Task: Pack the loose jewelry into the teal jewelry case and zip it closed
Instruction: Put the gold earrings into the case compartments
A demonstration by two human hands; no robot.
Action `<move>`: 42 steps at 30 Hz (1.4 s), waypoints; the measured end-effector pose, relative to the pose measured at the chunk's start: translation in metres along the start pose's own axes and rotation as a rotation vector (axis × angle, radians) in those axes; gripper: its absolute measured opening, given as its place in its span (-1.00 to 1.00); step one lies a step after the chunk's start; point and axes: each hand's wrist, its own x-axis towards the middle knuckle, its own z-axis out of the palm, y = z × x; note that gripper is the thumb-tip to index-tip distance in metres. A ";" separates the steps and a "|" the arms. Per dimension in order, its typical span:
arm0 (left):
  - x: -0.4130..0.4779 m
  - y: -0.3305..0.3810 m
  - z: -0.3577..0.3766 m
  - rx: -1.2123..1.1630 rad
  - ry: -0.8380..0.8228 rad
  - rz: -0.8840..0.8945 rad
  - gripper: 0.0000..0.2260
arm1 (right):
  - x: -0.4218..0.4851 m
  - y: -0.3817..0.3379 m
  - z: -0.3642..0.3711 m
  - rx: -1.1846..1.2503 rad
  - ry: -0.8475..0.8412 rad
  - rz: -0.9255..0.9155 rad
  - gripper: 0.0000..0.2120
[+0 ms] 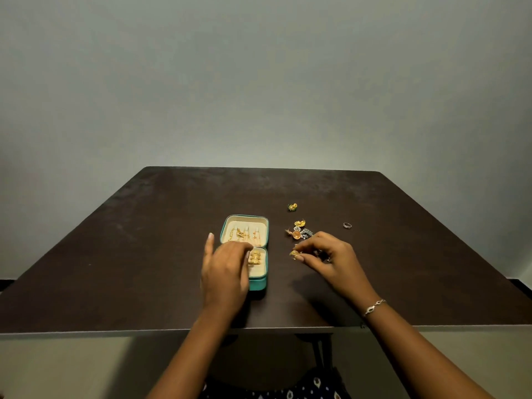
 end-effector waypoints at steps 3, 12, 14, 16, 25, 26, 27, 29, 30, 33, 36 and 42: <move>-0.004 -0.007 -0.006 -0.055 -0.124 -0.175 -0.86 | 0.007 -0.011 0.017 0.012 -0.024 0.007 -0.91; -0.025 -0.013 -0.002 -0.102 -0.181 -0.198 -0.78 | 0.004 -0.016 0.050 -0.069 -0.100 0.064 -0.90; -0.026 -0.014 -0.002 -0.116 -0.162 -0.192 -0.77 | 0.004 -0.015 0.054 -0.081 -0.111 0.068 -0.89; -0.027 -0.014 -0.001 -0.121 -0.149 -0.186 -0.76 | 0.004 -0.015 0.056 -0.108 -0.110 0.064 -0.89; -0.029 -0.016 0.002 -0.122 -0.130 -0.150 -0.79 | 0.007 -0.018 0.062 -0.291 -0.171 0.021 -0.86; -0.029 -0.016 0.002 -0.124 -0.129 -0.147 -0.79 | 0.007 -0.017 0.063 -0.303 -0.171 0.013 -0.86; -0.029 -0.016 0.002 -0.128 -0.126 -0.143 -0.79 | 0.007 -0.016 0.064 -0.314 -0.171 0.002 -0.86; -0.030 -0.017 0.002 -0.129 -0.124 -0.128 -0.77 | 0.008 -0.014 0.066 -0.336 -0.169 -0.025 -0.86; -0.031 -0.017 0.002 -0.125 -0.124 -0.117 -0.76 | 0.008 -0.013 0.067 -0.347 -0.169 -0.038 -0.87; -0.033 -0.018 0.002 -0.094 -0.129 -0.091 -0.73 | 0.007 -0.011 0.068 -0.375 -0.170 -0.073 -0.87; -0.033 -0.018 0.002 -0.091 -0.122 -0.079 -0.72 | 0.006 -0.009 0.069 -0.400 -0.166 -0.117 -0.86; -0.032 -0.017 0.002 -0.134 -0.108 -0.094 -0.75 | -0.003 -0.006 0.065 -0.355 -0.081 -0.105 -0.74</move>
